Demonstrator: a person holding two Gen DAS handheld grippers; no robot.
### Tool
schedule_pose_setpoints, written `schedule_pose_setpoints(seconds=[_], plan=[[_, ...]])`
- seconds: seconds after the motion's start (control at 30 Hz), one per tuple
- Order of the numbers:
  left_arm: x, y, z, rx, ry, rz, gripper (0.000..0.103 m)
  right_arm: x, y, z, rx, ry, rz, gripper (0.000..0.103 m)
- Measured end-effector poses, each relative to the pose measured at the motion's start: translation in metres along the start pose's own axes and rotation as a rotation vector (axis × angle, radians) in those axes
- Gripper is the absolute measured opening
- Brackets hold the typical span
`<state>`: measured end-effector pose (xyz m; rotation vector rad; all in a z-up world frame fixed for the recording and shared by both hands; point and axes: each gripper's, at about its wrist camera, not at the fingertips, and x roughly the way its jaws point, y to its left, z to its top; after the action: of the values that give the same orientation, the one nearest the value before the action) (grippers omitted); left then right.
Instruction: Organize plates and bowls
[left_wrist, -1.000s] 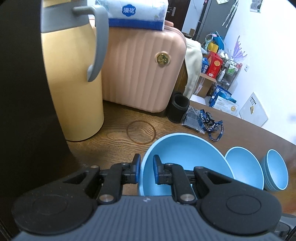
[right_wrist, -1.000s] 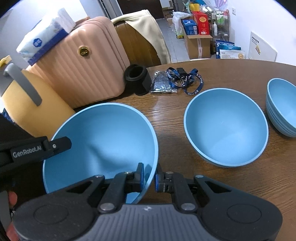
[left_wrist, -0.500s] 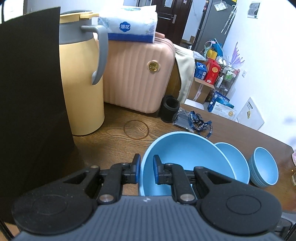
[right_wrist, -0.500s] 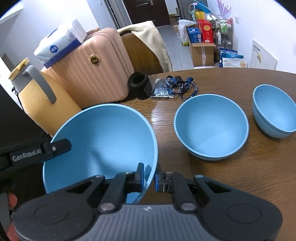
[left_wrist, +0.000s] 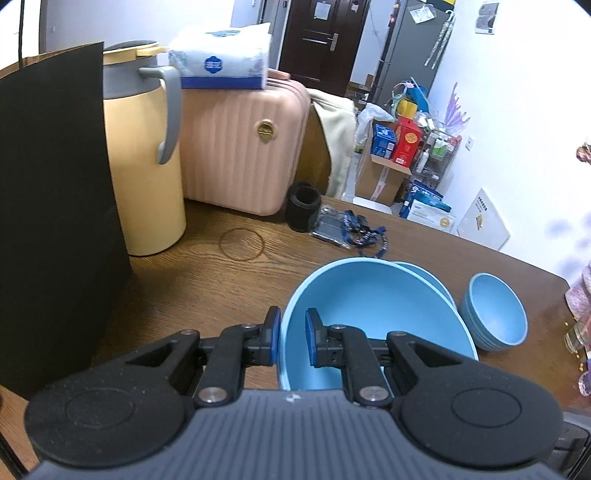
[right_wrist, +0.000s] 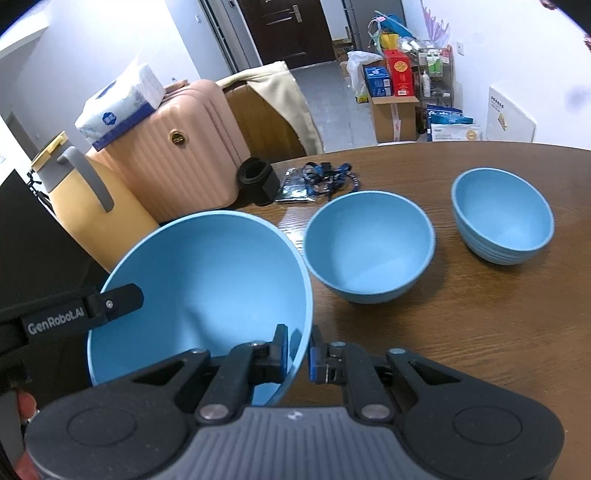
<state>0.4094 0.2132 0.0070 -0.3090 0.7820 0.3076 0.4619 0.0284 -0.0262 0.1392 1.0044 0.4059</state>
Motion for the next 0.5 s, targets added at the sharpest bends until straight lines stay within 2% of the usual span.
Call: schedule_pose_setpoints(seconds=[0.5], plan=[[-0.020, -0.061, -0.035, 0.074, 0.022, -0.064, 0.015, -0.046, -0.063, -0.028, 0.070, -0.036, -0.052, 0.010]])
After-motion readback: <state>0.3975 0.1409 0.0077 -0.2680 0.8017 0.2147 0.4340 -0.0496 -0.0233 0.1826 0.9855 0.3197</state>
